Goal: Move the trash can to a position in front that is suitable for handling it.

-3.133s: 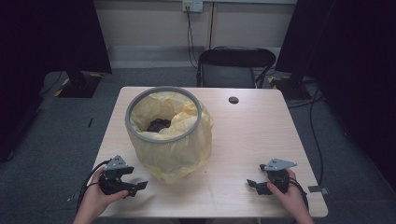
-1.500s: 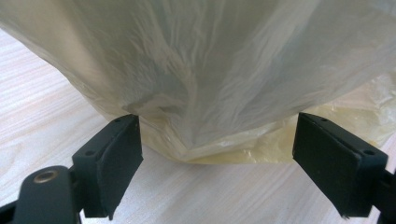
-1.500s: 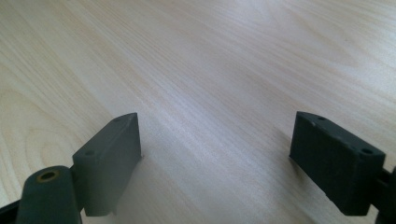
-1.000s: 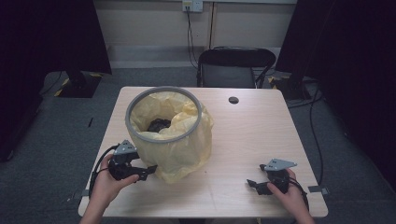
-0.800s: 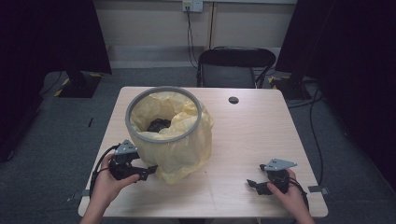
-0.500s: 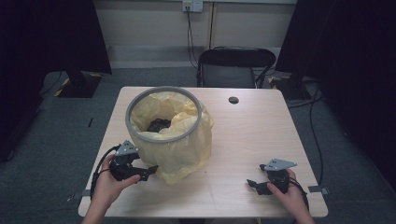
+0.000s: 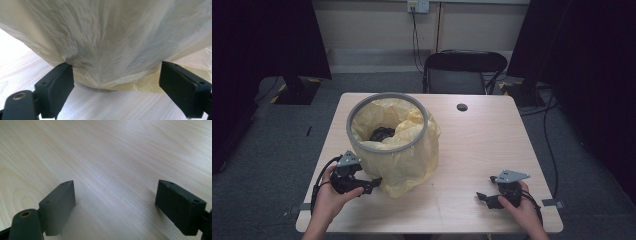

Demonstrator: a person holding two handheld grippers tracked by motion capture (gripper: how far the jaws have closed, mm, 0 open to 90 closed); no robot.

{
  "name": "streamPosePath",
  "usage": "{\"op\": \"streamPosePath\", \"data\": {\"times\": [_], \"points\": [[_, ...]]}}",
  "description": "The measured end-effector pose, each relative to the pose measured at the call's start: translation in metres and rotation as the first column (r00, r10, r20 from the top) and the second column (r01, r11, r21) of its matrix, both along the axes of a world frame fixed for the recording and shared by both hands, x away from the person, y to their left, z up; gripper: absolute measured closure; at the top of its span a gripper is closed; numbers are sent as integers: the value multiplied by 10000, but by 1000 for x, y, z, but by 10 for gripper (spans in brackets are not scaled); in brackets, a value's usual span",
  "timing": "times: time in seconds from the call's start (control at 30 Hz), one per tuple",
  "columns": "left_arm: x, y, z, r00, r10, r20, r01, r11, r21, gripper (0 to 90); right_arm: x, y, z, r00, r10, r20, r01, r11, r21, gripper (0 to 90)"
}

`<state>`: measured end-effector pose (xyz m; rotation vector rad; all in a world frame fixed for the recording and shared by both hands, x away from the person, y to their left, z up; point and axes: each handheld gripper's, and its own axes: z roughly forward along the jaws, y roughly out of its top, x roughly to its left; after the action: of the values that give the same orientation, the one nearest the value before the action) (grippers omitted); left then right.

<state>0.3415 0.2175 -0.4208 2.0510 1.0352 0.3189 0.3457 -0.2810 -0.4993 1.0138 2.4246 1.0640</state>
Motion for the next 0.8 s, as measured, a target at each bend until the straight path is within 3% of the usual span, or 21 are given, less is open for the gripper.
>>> {"op": "streamPosePath", "data": {"times": [0.8], "points": [[6, -9, 0, 9996, 292, -26, -292, 9995, -82, 98, 0, 0, 0, 10000, 0, 2, 0, 10000, 0, 155]]}}
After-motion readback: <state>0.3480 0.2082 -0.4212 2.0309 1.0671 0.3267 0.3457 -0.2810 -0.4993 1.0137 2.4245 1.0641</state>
